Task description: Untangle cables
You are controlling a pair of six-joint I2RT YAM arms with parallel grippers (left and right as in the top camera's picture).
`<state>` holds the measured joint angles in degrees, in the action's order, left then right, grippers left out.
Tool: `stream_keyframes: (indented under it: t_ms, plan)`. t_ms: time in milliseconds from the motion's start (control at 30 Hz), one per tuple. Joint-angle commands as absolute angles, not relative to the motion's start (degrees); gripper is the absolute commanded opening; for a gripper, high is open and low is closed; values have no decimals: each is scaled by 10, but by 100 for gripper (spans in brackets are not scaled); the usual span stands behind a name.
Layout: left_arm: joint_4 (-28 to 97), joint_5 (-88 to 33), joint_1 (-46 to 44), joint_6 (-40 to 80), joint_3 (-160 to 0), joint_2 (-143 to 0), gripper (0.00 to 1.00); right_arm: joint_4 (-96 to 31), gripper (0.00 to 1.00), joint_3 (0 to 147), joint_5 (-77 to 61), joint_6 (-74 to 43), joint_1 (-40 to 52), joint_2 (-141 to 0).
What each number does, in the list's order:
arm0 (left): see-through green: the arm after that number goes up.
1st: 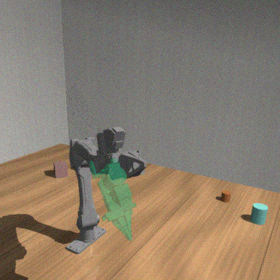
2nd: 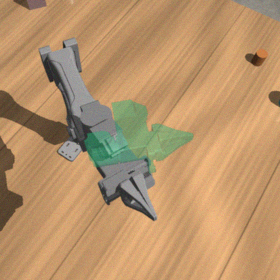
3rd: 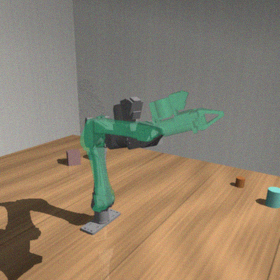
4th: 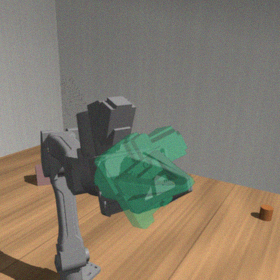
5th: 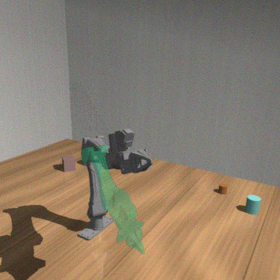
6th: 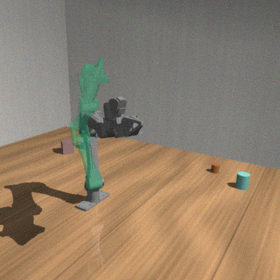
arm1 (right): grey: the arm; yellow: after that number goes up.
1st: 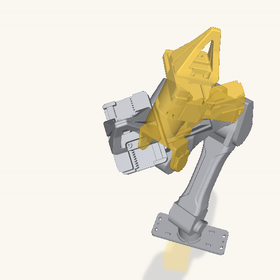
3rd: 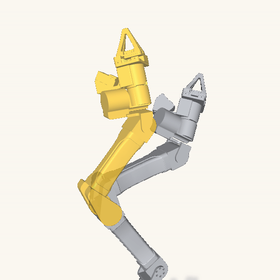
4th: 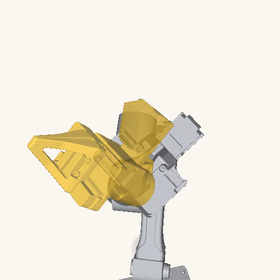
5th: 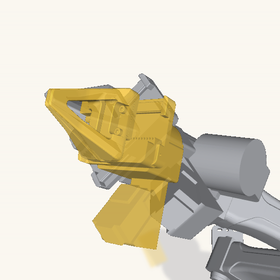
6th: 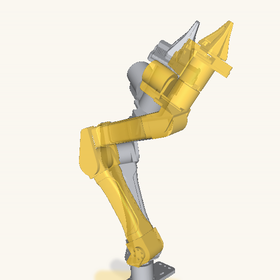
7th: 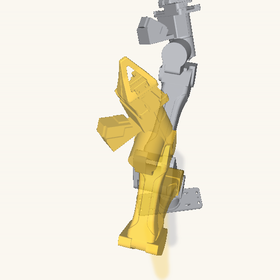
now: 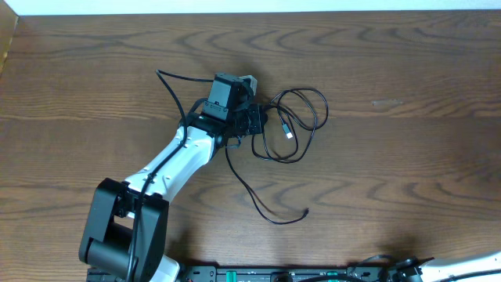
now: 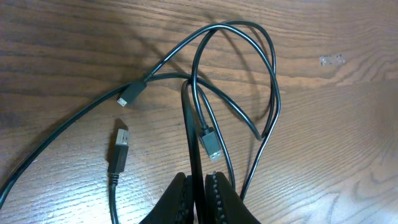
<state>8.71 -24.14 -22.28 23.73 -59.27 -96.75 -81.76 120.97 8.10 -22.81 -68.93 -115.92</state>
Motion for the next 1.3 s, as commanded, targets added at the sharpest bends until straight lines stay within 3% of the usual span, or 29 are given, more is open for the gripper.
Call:
stream_keyframes:
  t_ms: [0, 167, 233, 433, 700, 1267]
  plan:
    - [84, -251, -224, 232, -592, -958, 12, -808, 6, 1194, 78, -229, -701, -1166]
    - [82, -251, -224, 232, -592, -958, 11, -811, 47, 1191, 89, -233, -702, -1166]
    - [78, -251, -224, 231, -592, -958, 11, -811, 52, 1191, 89, -233, -702, -1166]
    - [76, -251, -224, 232, -592, -958, 11, -811, 56, 1191, 80, -232, -700, -1166]
    - [76, -267, -224, 229, -592, -958, 12, -788, 61, 1191, -85, -133, -676, -1160]
    - [54, -326, -224, 243, -592, -958, 11, -860, 65, 1191, 5, -251, -545, -1049]
